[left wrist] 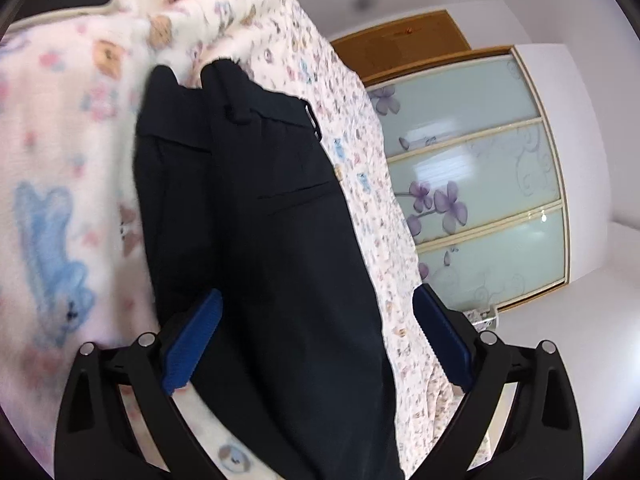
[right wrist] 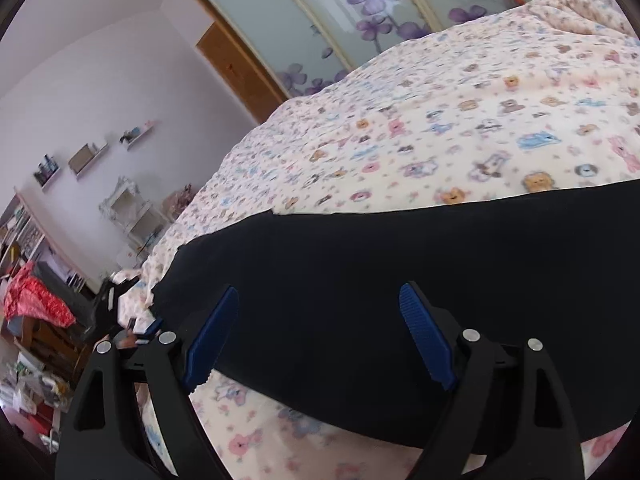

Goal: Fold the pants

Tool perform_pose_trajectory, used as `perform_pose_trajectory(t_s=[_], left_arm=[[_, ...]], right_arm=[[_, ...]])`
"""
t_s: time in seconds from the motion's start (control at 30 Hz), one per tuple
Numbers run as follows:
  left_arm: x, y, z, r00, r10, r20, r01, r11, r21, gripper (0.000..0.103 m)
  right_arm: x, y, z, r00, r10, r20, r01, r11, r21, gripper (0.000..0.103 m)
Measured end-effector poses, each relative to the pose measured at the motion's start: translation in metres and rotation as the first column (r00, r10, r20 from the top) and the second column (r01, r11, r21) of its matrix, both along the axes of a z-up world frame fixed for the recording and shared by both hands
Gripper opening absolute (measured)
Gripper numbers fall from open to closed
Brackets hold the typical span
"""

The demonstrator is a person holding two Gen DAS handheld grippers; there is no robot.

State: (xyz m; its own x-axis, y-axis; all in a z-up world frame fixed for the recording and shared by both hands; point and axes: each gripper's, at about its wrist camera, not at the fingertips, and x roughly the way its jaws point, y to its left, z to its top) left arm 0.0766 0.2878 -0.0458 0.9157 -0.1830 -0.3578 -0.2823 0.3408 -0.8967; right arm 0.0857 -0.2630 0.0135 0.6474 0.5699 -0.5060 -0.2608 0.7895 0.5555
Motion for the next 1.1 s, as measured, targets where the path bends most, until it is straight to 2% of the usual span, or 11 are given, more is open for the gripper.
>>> perform_pose_trajectory(t_s=[0.1,0.2,0.33,0.47,0.67,0.77,0.83,0.97,1.0,1.07,1.1], left_arm=[[0.001,0.006,-0.006,0.998,0.033,0.044,-0.031,0.999,-0.043,0.084],[0.001,0.011,-0.014,0.996,0.067,0.065,-0.061,0.994,-0.091,0.053],[0.001,0.012,-0.017,0.995,0.086,0.057,-0.081,0.993,-0.085,0.007],[-0.014,-0.002,0.001,0.990,0.139,0.018,-0.140,0.989,0.056,0.006],[-0.060,-0.035,0.031,0.963,0.268,0.005,-0.261,0.933,0.248,0.005],[-0.050,-0.041,0.026,0.941,0.316,-0.121,-0.253,0.895,0.368,0.007],[-0.035,-0.037,0.010,0.917,0.315,-0.247,-0.209,0.903,0.375,0.015],[-0.042,-0.042,0.015,0.904,0.365,-0.224,-0.256,0.879,0.402,0.022],[-0.047,-0.044,0.020,0.884,0.409,-0.227,-0.287,0.857,0.428,0.033],[-0.062,-0.045,0.029,0.828,0.521,-0.208,-0.381,0.794,0.473,0.068],[-0.074,-0.047,0.036,0.808,0.566,-0.164,-0.437,0.762,0.478,0.073]], right_arm=[[-0.002,0.007,-0.001,1.000,0.026,-0.001,-0.026,1.000,-0.013,0.085],[-0.005,0.012,-0.003,0.999,0.043,-0.007,-0.043,0.999,-0.029,0.085],[-0.005,0.014,-0.008,0.998,0.055,-0.032,-0.056,0.998,-0.020,0.085],[-0.005,0.015,-0.009,0.998,0.054,-0.036,-0.056,0.998,-0.031,0.085],[-0.003,0.011,-0.004,0.999,0.035,-0.022,-0.035,0.999,0.005,0.085],[-0.005,0.005,0.001,1.000,0.015,-0.010,-0.015,1.000,0.015,0.085],[-0.006,-0.003,0.004,1.000,-0.019,-0.005,0.019,1.000,0.022,0.085],[-0.018,-0.053,0.015,0.977,-0.215,0.009,0.214,0.974,0.072,0.086],[-0.024,-0.070,0.018,0.961,-0.275,0.008,0.273,0.957,0.100,0.086],[-0.037,-0.106,0.021,0.918,-0.397,-0.005,0.393,0.907,0.149,0.086],[-0.047,-0.130,0.022,0.883,-0.469,-0.017,0.464,0.868,0.174,0.086]])
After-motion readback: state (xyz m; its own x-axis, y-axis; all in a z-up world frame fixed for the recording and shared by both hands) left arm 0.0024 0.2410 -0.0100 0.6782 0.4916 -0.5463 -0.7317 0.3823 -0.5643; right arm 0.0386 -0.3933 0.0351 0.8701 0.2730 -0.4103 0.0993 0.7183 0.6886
